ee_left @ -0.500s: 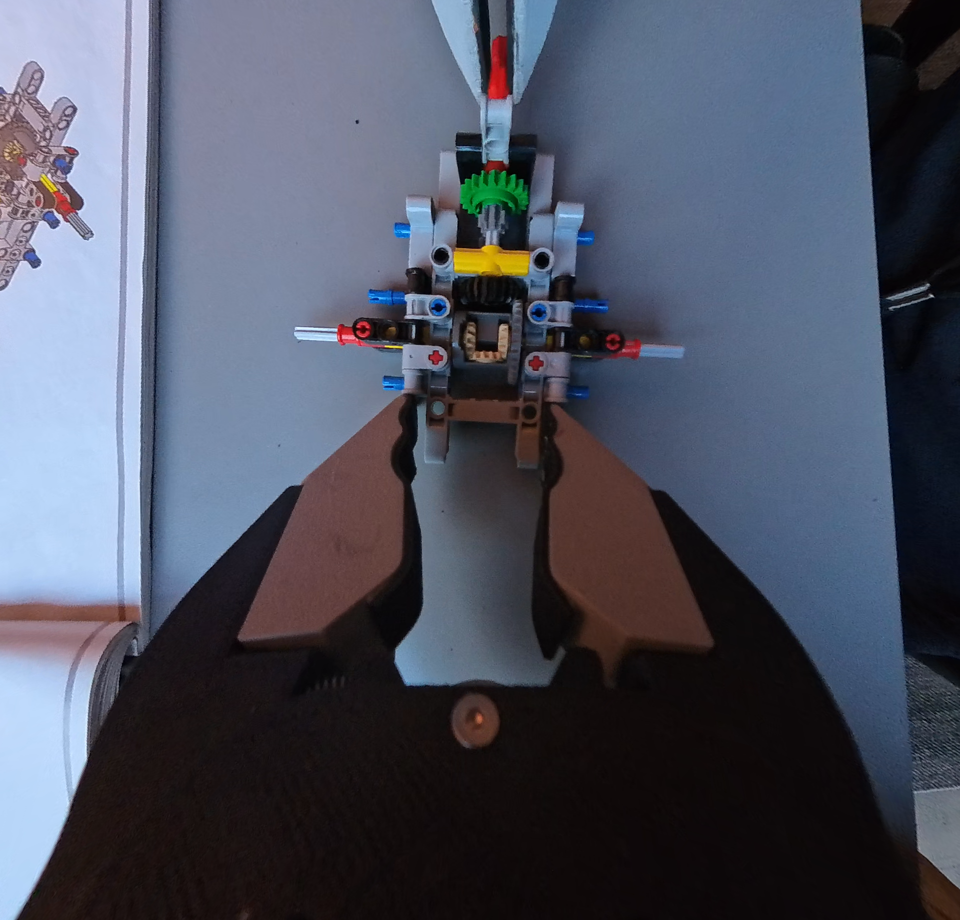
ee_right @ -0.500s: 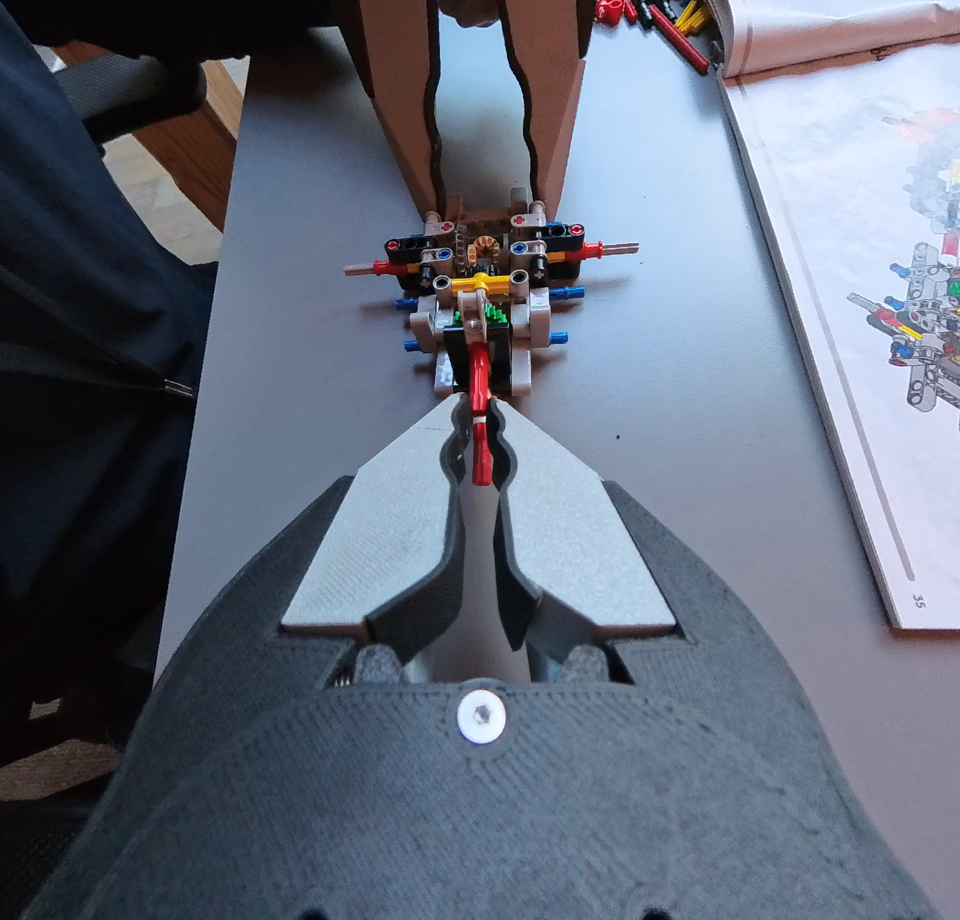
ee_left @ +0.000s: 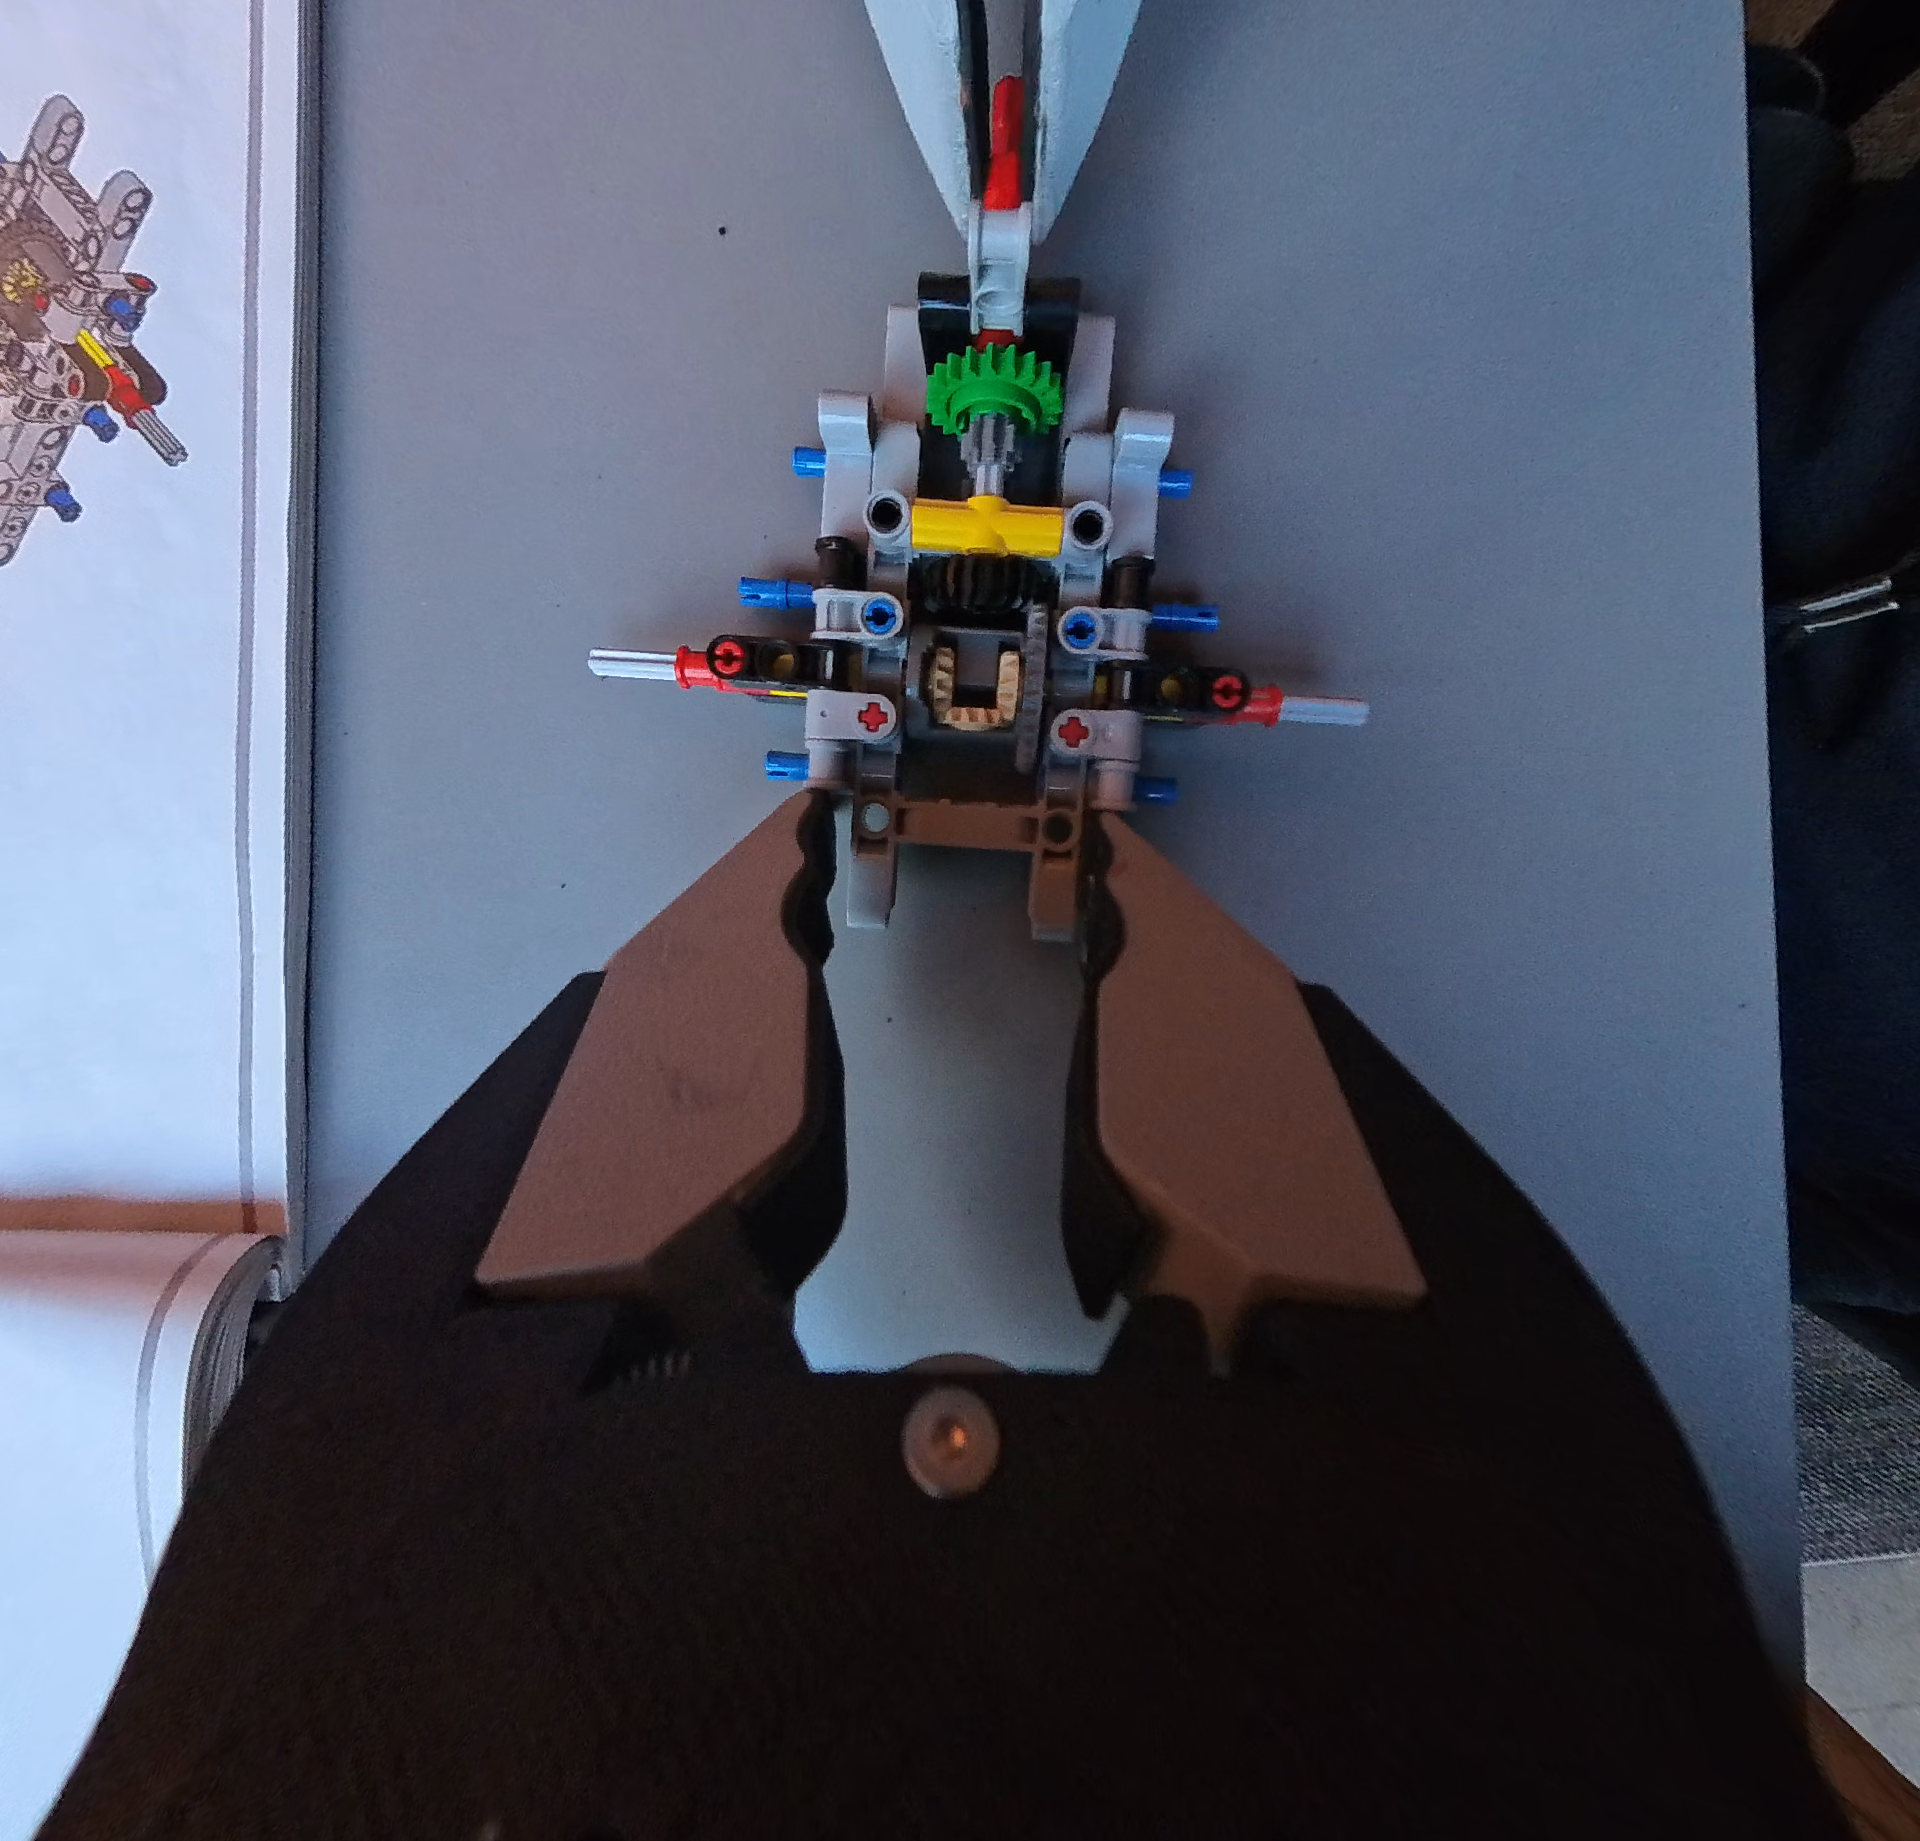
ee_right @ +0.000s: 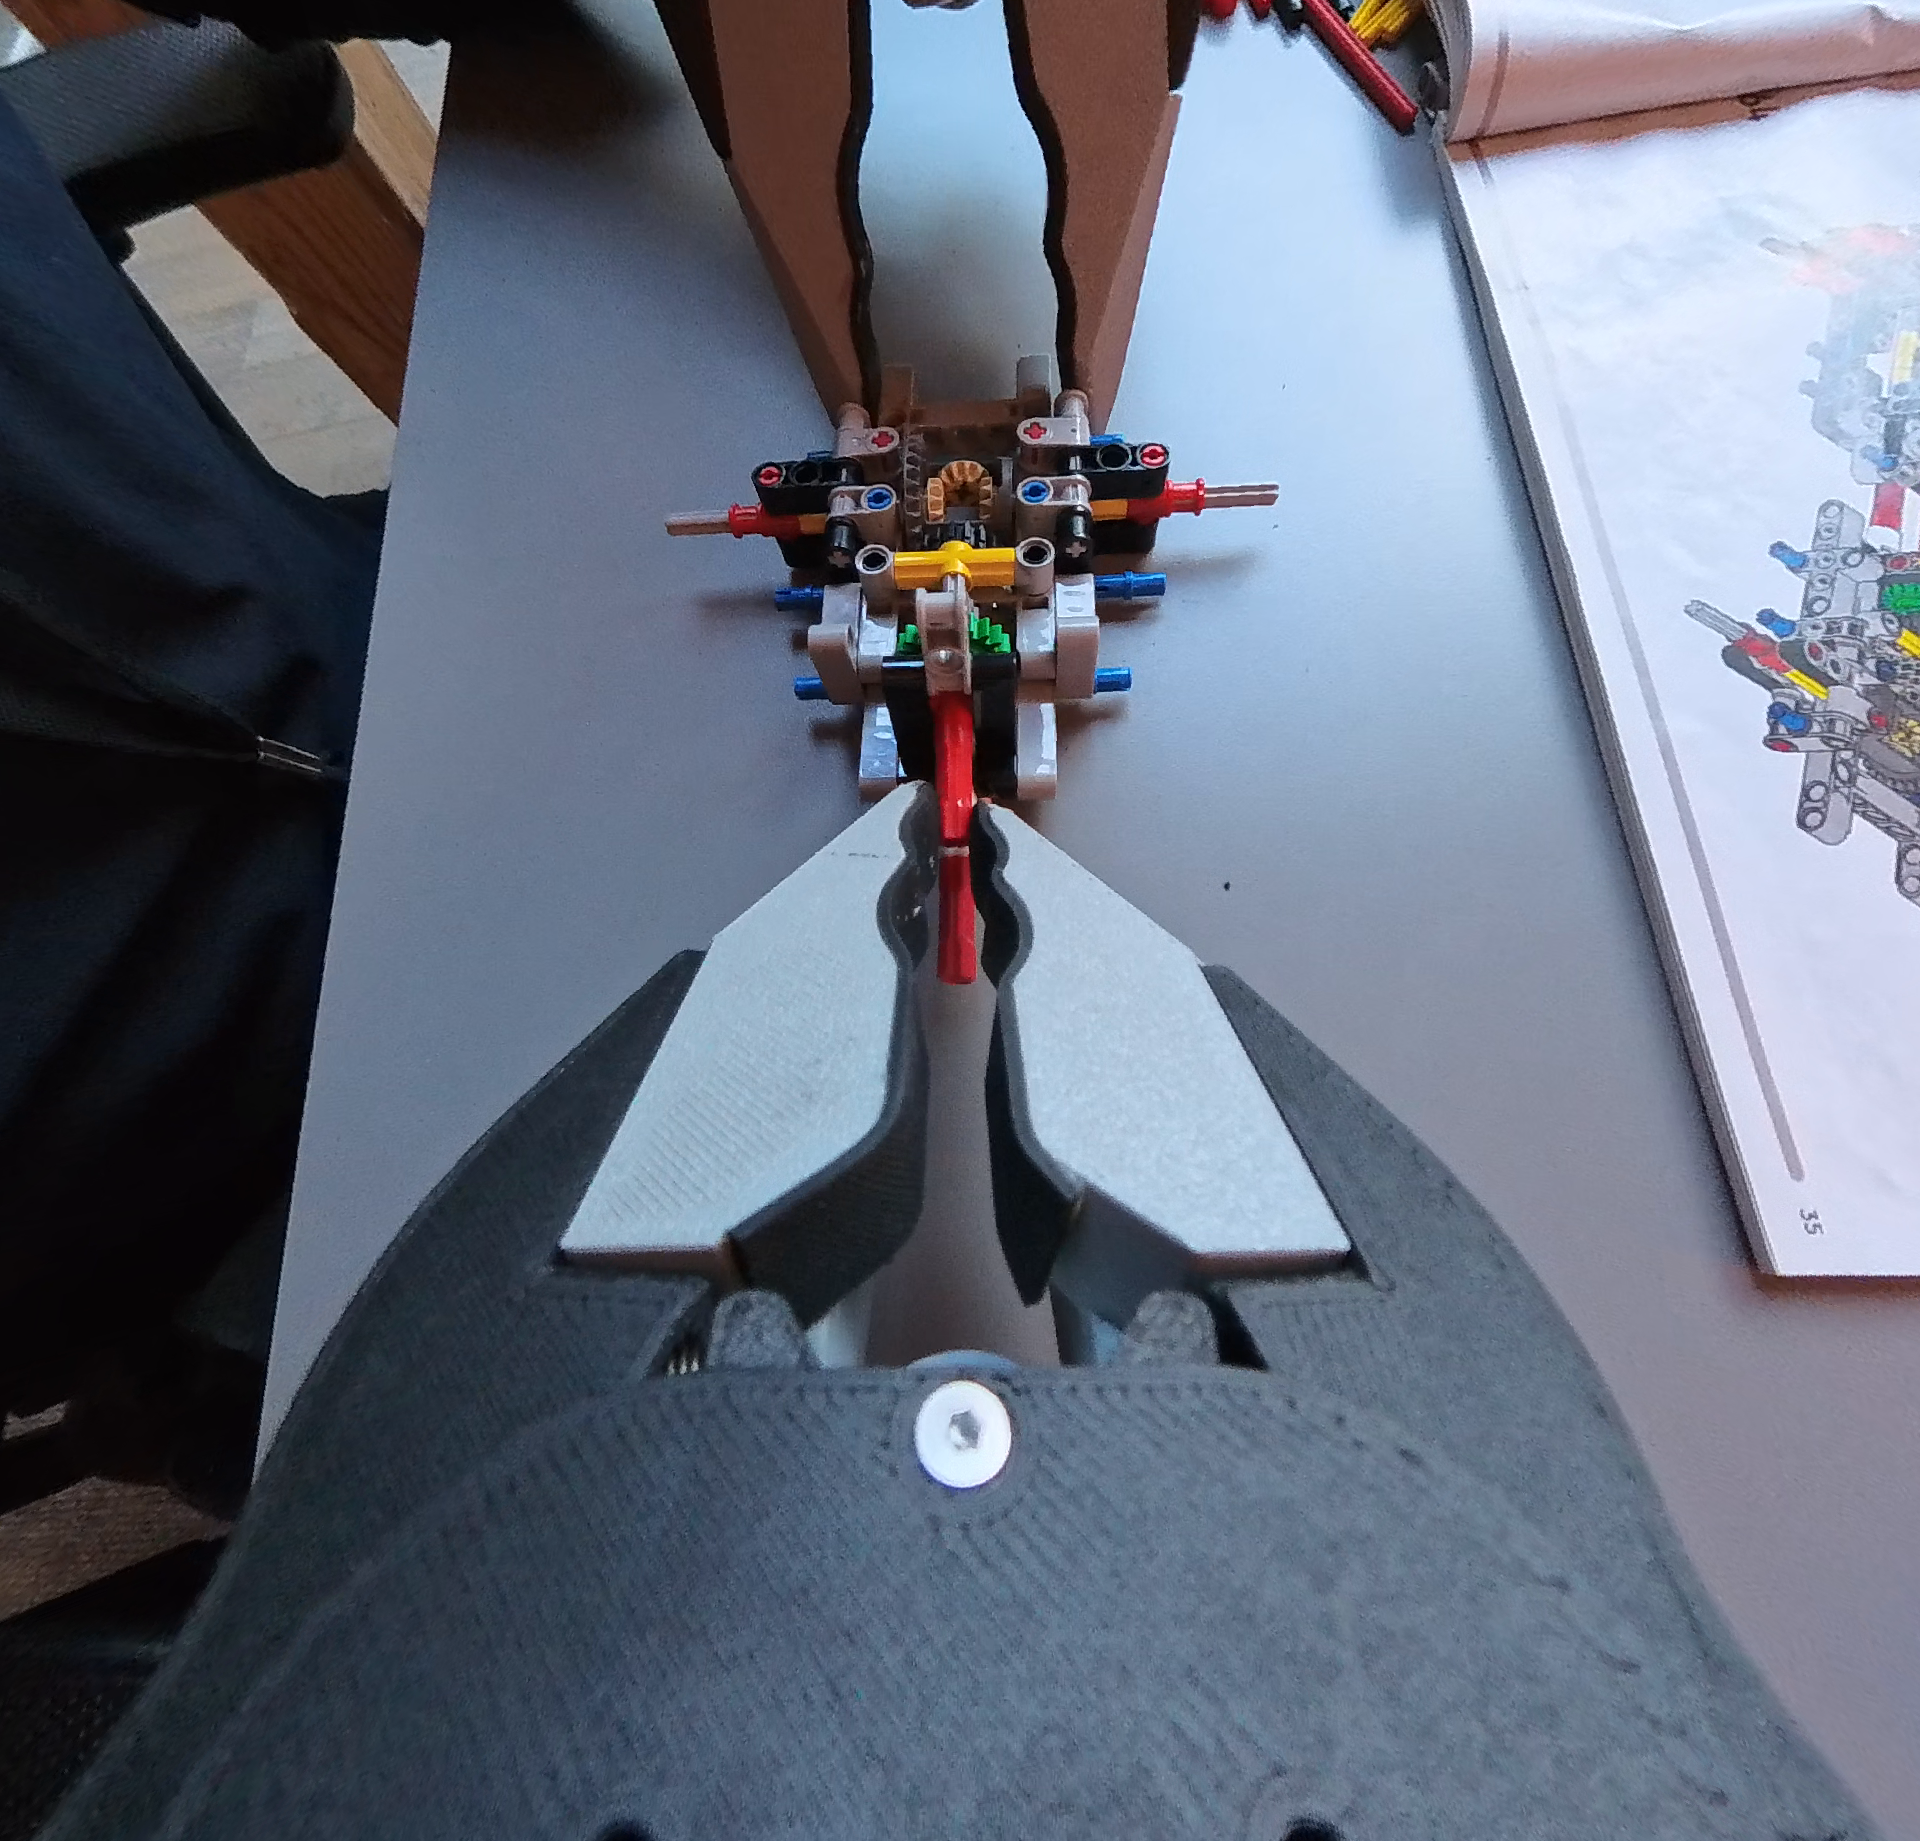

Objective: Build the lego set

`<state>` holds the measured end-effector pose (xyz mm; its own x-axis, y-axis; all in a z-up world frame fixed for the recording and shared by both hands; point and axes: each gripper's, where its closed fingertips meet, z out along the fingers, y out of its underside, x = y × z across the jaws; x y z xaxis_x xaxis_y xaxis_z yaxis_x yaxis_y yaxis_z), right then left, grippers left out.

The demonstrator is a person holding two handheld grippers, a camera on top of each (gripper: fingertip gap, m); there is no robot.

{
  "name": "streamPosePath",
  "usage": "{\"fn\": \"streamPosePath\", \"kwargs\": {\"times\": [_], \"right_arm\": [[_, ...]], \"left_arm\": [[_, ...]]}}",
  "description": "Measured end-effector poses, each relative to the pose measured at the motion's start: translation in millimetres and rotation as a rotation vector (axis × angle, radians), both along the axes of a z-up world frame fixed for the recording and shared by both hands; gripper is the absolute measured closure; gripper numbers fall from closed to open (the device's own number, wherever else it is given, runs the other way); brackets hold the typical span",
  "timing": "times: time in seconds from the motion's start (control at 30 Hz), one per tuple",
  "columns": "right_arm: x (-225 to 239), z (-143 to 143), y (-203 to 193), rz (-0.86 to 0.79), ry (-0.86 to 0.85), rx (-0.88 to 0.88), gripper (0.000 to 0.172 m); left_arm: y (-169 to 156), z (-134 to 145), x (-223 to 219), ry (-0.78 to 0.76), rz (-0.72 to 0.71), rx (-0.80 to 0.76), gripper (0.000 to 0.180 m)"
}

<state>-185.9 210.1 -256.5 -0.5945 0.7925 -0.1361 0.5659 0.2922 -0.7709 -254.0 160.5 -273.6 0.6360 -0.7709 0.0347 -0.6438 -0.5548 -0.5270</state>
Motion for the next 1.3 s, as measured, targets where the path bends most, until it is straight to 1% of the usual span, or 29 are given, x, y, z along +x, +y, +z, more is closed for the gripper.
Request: {"fn": "streamPosePath", "kwargs": {"times": [0.1,0.2,0.3,0.33,0.4,0.43,0.5,0.6,0.67,0.73,0.77,0.9,1.0,1.07,1.13,1.17,1.23,1.3], "right_arm": [[-1.2,1.0,-1.0,-0.001,0.006,-0.004,0.17],[-5.4,3.6,-10.0,0.02,0.002,-0.039,0.169],[-8.0,4.4,-5.2,-0.001,0.013,-0.076,0.169],[-8.7,5.3,-4.3,-0.005,0.023,-0.079,0.168],[-9.5,7.6,-2.2,-0.011,0.039,-0.093,0.168],[-8.1,10.3,-2.5,-0.001,0.047,-0.114,0.165],[-5.4,19.4,-2.9,0.01,0.079,-0.173,0.146],[-4.5,24.1,8.9,-0.022,0.1,-0.199,0.142],[-5.9,27.1,16.5,-0.048,0.107,-0.223,0.141],[-7.6,30.4,23.0,-0.07,0.125,-0.239,0.139],[-8.9,31.7,26.7,-0.084,0.138,-0.237,0.139],[-12.6,33.7,40.4,-0.137,0.182,-0.201,0.136],[-12.5,34.1,40.9,-0.137,0.195,-0.185,0.13],[-10.3,33.8,31.6,-0.098,0.205,-0.162,0.122],[-8.3,35.7,10.8,-0.034,0.21,-0.149,0.107],[-9.1,34.8,0.5,-0.012,0.198,-0.12,0.101],[-15.4,26.8,-13.2,0.001,0.157,0.005,0.091],[-22.1,16.7,-22.6,0.034,0.116,0.129,0.088]], "left_arm": [[0.1,0.0,0.0,0.001,0.0,-0.001,0.138],[0.3,-0.2,2.8,-0.006,-0.015,-0.001,0.138],[2.1,-0.6,1.6,-0.001,0.004,0.015,0.137],[2.0,-0.4,1.2,0.003,0.009,0.021,0.141],[3.6,-0.5,2.4,-0.007,0.013,0.033,0.14],[5.0,-0.5,3.0,-0.019,0.016,0.041,0.14],[6.4,-0.2,2.9,-0.033,0.025,0.046,0.14],[5.5,0.0,1.9,-0.042,0.024,0.055,0.14],[4.9,0.3,0.1,-0.056,0.026,0.05,0.135],[5.3,1.2,-2.6,-0.073,0.036,0.051,0.12],[4.3,2.4,-4.0,-0.087,0.037,0.046,0.118],[8.7,15.4,-12.9,-0.163,0.082,0.08,0.11],[4.6,19.3,-10.4,-0.205,0.073,0.07,0.109],[1.1,12.3,-8.6,-0.161,0.05,0.06,0.107],[1.6,4.4,-9.3,-0.103,0.042,0.064,0.103],[1.9,1.5,-9.1,-0.088,0.04,0.063,0.102],[3.0,-0.8,-7.4,-0.083,0.039,0.064,0.099],[3.2,-1.3,-7.4,-0.075,0.034,0.068,0.099]]}}
